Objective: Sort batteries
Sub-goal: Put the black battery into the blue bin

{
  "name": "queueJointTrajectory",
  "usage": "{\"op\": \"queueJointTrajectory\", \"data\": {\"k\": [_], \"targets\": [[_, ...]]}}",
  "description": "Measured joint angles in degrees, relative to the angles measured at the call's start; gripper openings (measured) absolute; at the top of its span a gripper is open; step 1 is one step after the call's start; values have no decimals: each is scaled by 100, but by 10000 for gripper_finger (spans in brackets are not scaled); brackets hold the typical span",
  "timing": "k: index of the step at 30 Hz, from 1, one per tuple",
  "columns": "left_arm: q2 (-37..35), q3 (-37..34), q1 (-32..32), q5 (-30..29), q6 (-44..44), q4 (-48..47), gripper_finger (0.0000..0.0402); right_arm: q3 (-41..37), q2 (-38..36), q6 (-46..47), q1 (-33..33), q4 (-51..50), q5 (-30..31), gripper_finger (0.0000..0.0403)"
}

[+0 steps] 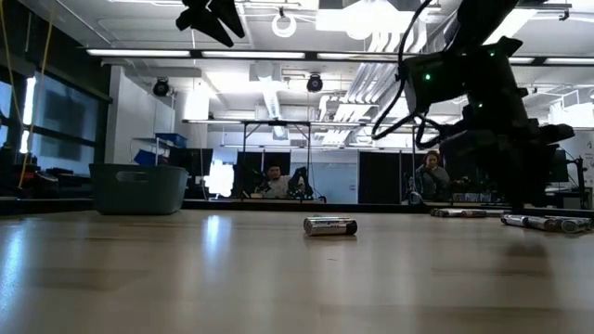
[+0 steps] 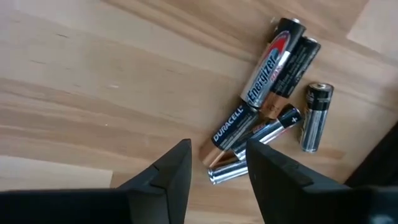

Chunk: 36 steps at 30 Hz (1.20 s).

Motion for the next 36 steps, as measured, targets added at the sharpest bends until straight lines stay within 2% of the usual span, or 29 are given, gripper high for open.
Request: {"op": "queueJointTrajectory", "data": {"k": [16, 24, 28, 33, 36], "targets": [[0, 2, -2, 0, -94, -1, 188, 0, 593, -330, 0, 26, 10, 144], [0, 2, -2, 0, -96, -4, 188, 0, 746, -510, -1, 446, -142, 140], [0, 2, -2, 0, -96, -7, 188, 0, 746, -530, 0, 651, -170, 106], [-2, 7, -2, 47, -105, -140, 188, 1, 731, -643, 81, 830, -97, 28], [-7, 7, -4, 249, -103, -360, 188, 20, 721, -642, 171, 1080, -41, 20]]}}
